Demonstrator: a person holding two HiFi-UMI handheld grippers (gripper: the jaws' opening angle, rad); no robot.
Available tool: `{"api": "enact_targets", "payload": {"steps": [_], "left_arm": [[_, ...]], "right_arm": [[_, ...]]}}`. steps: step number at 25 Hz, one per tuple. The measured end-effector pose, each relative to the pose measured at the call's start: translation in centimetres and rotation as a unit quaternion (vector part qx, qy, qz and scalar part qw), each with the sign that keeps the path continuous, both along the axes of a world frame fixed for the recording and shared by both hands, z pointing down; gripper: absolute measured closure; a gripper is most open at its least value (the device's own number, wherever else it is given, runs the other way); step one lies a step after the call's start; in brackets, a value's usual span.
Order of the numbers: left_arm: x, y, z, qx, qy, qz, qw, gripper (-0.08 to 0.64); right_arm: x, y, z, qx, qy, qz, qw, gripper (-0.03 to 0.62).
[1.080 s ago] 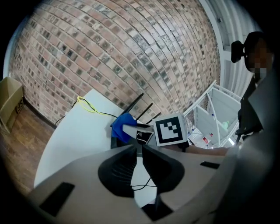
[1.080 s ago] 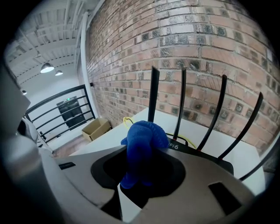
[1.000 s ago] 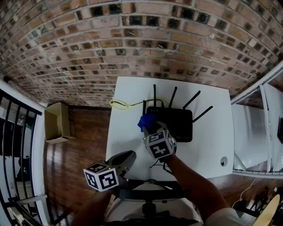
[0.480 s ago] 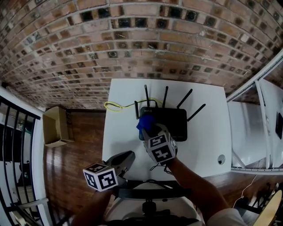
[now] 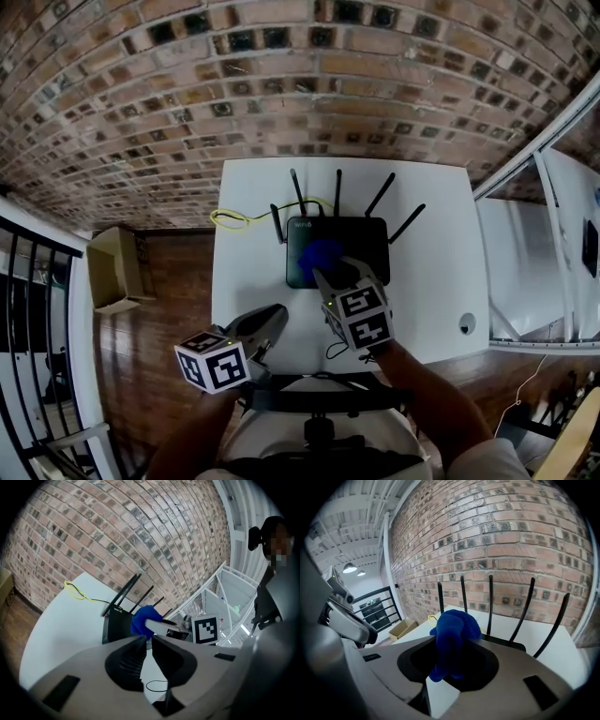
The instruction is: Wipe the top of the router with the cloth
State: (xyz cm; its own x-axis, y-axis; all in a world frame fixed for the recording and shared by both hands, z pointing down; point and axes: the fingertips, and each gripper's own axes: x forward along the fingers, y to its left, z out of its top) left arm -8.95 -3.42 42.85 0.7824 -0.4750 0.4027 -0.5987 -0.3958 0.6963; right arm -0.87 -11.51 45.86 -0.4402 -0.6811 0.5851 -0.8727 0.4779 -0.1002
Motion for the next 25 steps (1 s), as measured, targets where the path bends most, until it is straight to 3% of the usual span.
{"api": "enact_targets", "payload": {"steps": [6,15,18,25], "left_arm": [[-0.1,0.1,-0.1,-0.002,0.028,0.032,0.9991,0.555],[0.3,1.3,0.0,0.000,0.089,0.110,0.9899,0.551],[0.7,2.6,0.6,-0.020,0.088,0.132,0.9872,0.551],[1.7,4.9,-0.3,-0.006,0.058,0.142,0.9881,0.551]], "right_arm": [[2.6,2.1,0.2,-0.010,-0.005,0.053,0.999,0.460],[5.5,6.9,1.7,-0.019,0.011,0.148,0.989,0.460],[7.6,8.9,2.3,-0.024,0.001,0.189,0.982,0.460],[12.8,12.2,2.1,-0.021,-0.012,0.229,0.973,0.460]]}}
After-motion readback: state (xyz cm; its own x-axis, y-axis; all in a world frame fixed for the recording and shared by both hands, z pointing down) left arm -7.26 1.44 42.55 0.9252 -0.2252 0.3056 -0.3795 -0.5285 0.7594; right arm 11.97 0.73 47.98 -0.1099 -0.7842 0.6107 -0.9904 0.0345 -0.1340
